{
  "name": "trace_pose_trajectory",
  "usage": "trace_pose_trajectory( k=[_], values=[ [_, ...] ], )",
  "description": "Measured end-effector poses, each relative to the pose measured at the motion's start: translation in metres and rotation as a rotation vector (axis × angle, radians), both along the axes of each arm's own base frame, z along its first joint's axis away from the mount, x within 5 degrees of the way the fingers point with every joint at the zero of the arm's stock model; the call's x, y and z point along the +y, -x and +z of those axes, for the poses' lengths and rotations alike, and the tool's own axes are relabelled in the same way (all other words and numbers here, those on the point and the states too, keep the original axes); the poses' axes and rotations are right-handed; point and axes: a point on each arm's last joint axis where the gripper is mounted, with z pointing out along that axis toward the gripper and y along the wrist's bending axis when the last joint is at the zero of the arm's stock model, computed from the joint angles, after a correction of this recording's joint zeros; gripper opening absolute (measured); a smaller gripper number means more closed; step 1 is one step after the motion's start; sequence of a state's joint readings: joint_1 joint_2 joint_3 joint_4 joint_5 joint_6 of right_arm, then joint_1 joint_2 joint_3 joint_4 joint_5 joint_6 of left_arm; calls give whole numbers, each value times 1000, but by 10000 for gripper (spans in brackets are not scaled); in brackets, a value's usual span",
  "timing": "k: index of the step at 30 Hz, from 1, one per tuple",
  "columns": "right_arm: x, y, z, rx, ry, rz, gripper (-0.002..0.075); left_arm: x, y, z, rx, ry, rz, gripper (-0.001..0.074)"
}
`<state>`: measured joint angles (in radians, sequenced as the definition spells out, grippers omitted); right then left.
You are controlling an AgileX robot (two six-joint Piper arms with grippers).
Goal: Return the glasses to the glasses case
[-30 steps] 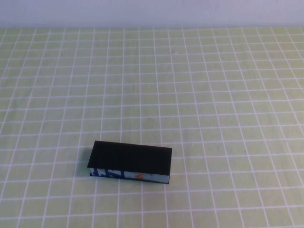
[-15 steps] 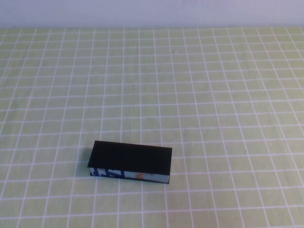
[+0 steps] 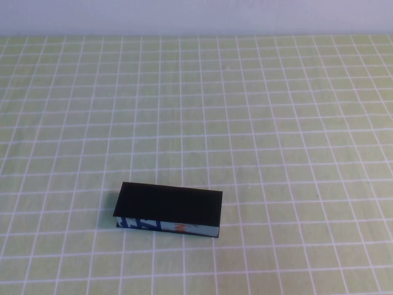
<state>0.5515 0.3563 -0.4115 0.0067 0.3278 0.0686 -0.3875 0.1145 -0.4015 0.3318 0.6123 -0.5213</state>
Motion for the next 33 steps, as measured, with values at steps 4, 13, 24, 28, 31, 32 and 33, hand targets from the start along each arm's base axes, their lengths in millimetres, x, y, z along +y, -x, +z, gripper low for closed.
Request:
trace_pose_trajectory(
  k=[4,13,24,28,31,32,33],
  values=[
    [0,0,0,0,0,0,-16,0,0,0,0,2,0,-1],
    [0,0,0,0,0,0,-16,-11,-8,-27,-19,-144,-101,-1],
    [0,0,0,0,0,0,-18,-14,-12,-112,38,-125,-78,-1],
    [0,0,0,0,0,0,-18,-13,-12,-113,42,-159,-72,-1],
    [0,0,0,0,0,0,-18,-13,-11,-113,37,-172,-72,-1],
    [0,0,0,0,0,0,-18,-13,-11,-113,39,-165,-74,-1],
    [0,0,0,0,0,0,-18,-14,-11,-113,41,-156,-76,-1]
  ],
)
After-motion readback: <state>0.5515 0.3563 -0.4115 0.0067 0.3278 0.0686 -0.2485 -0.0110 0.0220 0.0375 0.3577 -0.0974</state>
